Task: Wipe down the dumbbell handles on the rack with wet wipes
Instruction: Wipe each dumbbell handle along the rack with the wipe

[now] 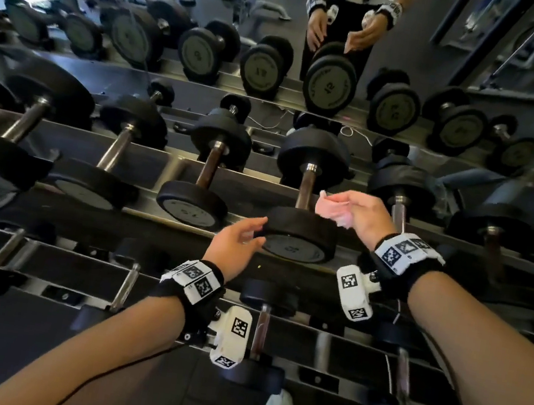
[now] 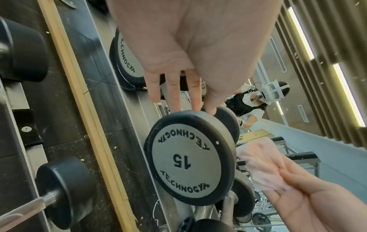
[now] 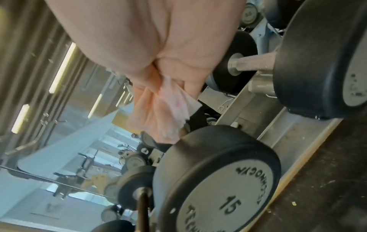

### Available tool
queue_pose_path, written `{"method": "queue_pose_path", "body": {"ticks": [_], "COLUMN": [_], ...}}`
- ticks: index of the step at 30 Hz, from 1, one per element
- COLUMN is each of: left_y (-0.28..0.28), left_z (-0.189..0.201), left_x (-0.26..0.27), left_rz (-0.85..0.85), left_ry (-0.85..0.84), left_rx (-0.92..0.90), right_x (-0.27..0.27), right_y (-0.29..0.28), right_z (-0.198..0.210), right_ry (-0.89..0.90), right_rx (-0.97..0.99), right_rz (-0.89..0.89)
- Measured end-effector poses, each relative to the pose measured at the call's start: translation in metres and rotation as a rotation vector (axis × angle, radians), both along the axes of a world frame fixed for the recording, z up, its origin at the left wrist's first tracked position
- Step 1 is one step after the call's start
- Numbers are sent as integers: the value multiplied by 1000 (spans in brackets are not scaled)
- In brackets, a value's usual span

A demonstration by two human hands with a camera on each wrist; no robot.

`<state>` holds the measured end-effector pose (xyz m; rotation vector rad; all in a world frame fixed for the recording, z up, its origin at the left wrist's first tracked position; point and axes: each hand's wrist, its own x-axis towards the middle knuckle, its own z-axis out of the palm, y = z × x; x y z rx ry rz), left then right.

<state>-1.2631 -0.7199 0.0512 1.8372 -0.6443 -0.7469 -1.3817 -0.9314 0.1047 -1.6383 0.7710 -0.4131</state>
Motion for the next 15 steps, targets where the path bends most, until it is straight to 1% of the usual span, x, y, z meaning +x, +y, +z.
{"method": "queue_pose_path", "body": {"ticks": [3,5,7,10,13,15], "left_y": [23,39,54,74,84,85], "left_z": [-6,-21,-44,-88,-137,-173], "left_x": [1,-1,-8,-18,-26,-30], "left_rz": [29,35,37,27,23,13], "left_ry": [-29,-14,9,43,79,105], "left_rx": [-35,-28,-1,57,91,114], "right_x": [-22,-39,-54,-71,-78,-83], "right_y": [34,60,87,113,121,122], "right_z": [9,0,-23,-86,-156,-202], "right_ry": [-128,-174,-144,-28,91,130], "right_rx": [-132,-110,-39,117,341,496], "right_rz": [-169,-219,-215,-228,-336,-425]}}
